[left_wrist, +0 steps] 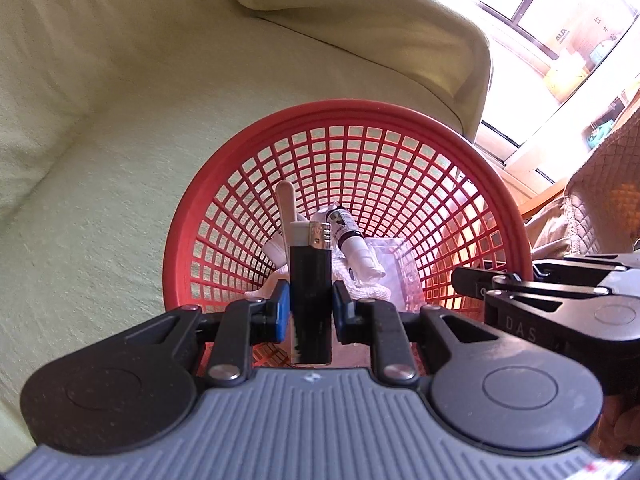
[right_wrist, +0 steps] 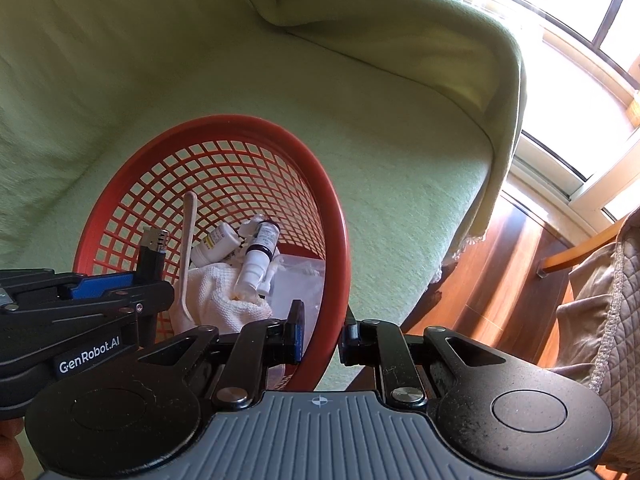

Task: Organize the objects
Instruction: 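Lower the lighter into the red basket and open the left gripper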

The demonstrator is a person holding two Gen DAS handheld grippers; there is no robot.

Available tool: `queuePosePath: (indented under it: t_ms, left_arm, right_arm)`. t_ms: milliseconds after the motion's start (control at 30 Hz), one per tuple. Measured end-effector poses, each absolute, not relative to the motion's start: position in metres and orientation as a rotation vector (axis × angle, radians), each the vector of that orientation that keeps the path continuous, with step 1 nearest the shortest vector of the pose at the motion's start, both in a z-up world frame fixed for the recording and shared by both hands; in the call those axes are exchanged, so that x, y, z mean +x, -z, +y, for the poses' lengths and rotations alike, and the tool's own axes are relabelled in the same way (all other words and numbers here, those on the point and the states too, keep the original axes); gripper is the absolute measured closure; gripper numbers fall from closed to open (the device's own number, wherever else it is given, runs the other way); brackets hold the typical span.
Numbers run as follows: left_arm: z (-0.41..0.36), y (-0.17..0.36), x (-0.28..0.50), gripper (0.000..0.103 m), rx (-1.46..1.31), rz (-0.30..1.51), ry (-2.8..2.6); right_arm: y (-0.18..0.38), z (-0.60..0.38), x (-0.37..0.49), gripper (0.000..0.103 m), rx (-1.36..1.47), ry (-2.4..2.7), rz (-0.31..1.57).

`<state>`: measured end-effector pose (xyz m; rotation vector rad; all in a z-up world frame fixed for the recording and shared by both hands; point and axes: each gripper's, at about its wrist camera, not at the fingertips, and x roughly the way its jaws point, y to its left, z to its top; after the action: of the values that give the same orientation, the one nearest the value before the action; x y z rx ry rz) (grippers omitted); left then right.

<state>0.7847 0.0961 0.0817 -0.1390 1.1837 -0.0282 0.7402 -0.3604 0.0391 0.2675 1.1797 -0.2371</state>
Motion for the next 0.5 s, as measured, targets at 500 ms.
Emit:
queuePosePath:
  t_ms: [500]
  left_arm:
    - [0.0882,-0.0778,0.7898,0.085,-0.109,1.18,0.054]
  right_arm:
    - [-0.0404,-0.3648,0.7365,0.09,0.292,0.221,1.171]
